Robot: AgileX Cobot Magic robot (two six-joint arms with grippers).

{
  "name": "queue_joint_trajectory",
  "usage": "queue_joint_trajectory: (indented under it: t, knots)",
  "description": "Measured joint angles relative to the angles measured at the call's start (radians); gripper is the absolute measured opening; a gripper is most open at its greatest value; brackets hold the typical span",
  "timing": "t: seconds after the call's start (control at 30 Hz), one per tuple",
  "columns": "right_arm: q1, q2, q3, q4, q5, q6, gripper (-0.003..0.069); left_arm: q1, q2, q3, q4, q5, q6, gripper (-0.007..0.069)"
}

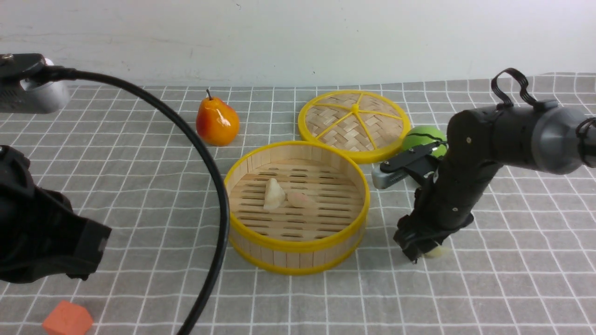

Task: Put the dumplings into the steamer on the table with the grey tablecloth.
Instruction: 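Reach for and grasp a dumpling lying on the table beside the steamer, then place the dumpling in the bamboo steamer basket with the right gripper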

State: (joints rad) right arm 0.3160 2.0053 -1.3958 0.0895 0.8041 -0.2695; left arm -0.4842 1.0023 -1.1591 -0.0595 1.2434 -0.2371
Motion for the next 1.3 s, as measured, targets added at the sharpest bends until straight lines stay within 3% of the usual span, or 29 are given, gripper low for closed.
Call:
queue_joint_trajectory:
  t: [0.1, 0.17, 0.4, 0.5, 0.67, 1.07, 1.3]
  knots:
    - [0.000, 0.001, 0.000, -0.029, -0.003, 0.006, 0.0282, 0.000, 0.000, 0.000, 0.000, -0.001, 0.000, 0.0001]
    - [0.000, -0.001, -0.002, -0.041, -0.002, 0.021, 0.0235, 0.000, 0.000, 0.000, 0.000, -0.002, 0.000, 0.0002]
    - [0.025, -0.045, -0.103, -0.036, 0.090, 0.083, 0.0239, 0.000, 0.000, 0.000, 0.000, -0.002, 0.003, 0.0007]
    - [0.100, -0.082, -0.235, 0.041, 0.101, 0.095, 0.0239, 0.000, 0.000, 0.000, -0.004, -0.006, 0.004, 0.0010]
    - [0.174, -0.051, -0.334, 0.070, 0.030, 0.106, 0.0239, 0.000, 0.000, 0.000, -0.005, -0.010, 0.004, 0.0016]
    - [0.176, 0.148, -0.344, 0.043, -0.107, 0.201, 0.0239, 0.000, 0.000, 0.000, -0.026, 0.000, 0.026, 0.0022]
    - [0.176, 0.155, -0.351, 0.041, -0.102, 0.204, 0.0354, 0.000, -0.006, 0.000, -0.028, 0.000, 0.041, 0.0028]
